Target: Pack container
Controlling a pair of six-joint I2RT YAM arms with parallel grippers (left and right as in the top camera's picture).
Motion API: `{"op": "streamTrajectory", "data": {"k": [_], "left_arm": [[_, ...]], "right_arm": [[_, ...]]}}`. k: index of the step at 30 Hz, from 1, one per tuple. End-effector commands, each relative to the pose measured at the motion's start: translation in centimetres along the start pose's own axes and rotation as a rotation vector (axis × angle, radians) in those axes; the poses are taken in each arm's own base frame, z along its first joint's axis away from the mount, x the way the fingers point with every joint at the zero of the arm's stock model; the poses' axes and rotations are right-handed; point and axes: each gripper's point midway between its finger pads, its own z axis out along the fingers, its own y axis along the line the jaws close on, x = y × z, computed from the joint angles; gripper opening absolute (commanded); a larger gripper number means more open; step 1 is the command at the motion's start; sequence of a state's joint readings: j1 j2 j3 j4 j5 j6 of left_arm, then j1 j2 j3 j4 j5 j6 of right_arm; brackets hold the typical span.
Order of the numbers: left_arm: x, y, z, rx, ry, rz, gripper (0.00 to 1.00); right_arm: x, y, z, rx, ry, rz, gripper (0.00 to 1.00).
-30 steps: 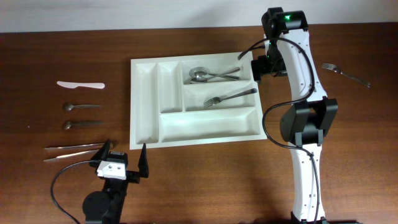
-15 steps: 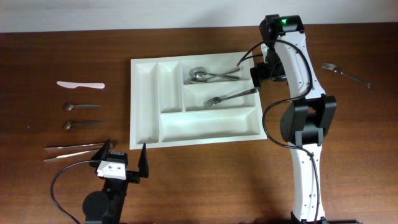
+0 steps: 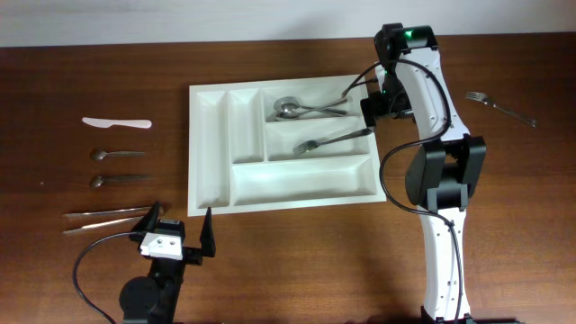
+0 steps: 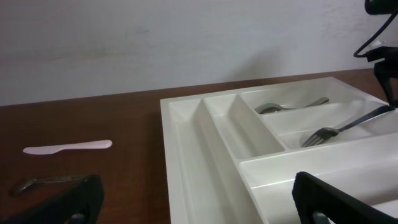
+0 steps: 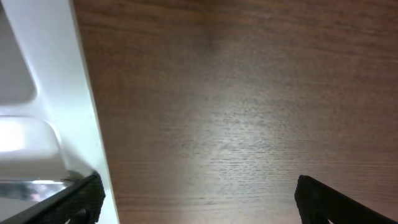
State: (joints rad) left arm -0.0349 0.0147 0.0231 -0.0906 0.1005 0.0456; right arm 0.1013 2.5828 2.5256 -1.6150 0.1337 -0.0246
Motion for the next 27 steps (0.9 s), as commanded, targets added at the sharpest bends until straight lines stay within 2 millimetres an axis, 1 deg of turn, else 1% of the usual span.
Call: {"op": "streamTrajectory", "data": {"k": [1,9,17,20,23,27], "left_arm": [[0.1,0.2,0.0,-0.009,-0.001,0.008,0.99],[0.1,0.2,0.0,-0.009,-0.001,0.008,0.99],[0.1,0.2,0.0,-0.009,-0.001,0.008,0.99],[0.1,0.2,0.0,-0.009,-0.001,0.008,0.99],[0.1,0.2,0.0,-0.009,-0.001,0.008,0.99],[0.1,0.2,0.0,-0.009,-0.001,0.008,0.99]], "right_arm": [[0.1,-0.2,-1.1,0.004,-0.023,-0.003,0.99],[0.2,0.0,-1.1,-0.003,-0.023,-0.003,0.99],[0.2,0.9,-1.2,-0.052,-0.023,-0.007,0.99],[0.2,1.0,-1.2,-0.057,-0.024,-0.008,0.99],[0.1,1.9,-1.3,-0.108,-0.027,-0.038,0.99],[0.1,2.2,-1.3,-0.126,-0.028,-0.053,0.99]]}}
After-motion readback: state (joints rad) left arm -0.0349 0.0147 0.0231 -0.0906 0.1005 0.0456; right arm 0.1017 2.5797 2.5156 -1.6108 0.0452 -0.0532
